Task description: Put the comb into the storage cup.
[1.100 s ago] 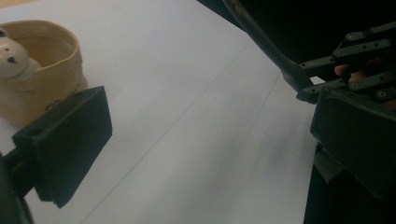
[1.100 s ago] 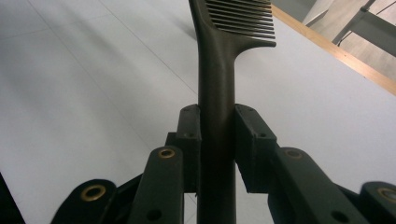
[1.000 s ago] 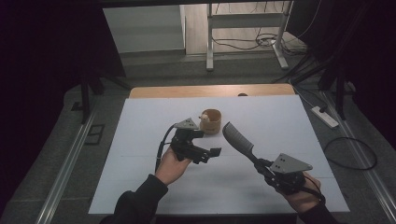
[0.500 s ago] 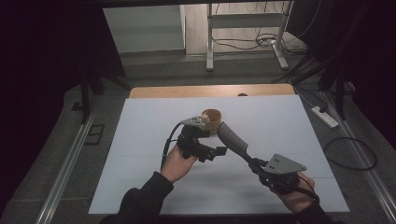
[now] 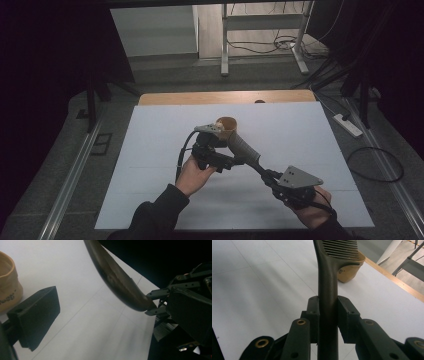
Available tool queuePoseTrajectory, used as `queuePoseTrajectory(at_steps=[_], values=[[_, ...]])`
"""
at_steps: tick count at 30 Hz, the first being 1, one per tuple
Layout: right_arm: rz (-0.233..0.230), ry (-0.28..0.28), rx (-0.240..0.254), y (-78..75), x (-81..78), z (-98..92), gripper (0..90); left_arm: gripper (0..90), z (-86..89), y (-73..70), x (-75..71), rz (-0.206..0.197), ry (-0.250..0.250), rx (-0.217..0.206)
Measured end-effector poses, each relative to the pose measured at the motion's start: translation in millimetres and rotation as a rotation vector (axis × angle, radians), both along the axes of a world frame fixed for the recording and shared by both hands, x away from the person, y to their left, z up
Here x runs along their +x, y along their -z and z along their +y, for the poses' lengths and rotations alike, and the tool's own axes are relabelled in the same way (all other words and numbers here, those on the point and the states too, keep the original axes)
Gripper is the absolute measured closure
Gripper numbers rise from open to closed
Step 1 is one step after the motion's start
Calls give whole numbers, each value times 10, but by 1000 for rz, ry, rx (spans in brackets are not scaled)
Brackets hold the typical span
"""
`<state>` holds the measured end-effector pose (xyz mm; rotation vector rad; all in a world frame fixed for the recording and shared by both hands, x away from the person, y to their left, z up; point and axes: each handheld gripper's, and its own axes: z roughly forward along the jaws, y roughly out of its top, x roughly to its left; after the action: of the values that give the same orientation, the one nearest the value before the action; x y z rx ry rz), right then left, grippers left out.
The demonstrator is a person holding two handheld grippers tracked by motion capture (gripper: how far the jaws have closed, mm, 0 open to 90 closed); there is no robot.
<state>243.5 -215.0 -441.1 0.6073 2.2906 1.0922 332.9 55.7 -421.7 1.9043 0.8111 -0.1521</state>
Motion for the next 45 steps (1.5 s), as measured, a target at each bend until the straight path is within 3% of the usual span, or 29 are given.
queuePoseTrajectory(at_steps=[7,16,19,26,35,41,45], values=[[-12,-9,1,2,-19,36,724,0,-32,-14,-4,34,19,-27],[-28,-14,-11,8,-46,62,724,13,-33,-43,-21,58,33,-27],[-31,-12,-11,9,-49,60,724,105,-3,-39,-10,77,46,-41],[-38,-10,-16,16,-56,63,724,429,53,-9,10,175,78,-104],[-45,-6,-21,27,-51,63,724,742,91,24,29,242,83,-157],[-55,2,-37,51,-46,76,720,812,99,65,49,306,100,-207],[-54,1,-36,64,-35,74,715,825,101,68,49,295,115,-213]])
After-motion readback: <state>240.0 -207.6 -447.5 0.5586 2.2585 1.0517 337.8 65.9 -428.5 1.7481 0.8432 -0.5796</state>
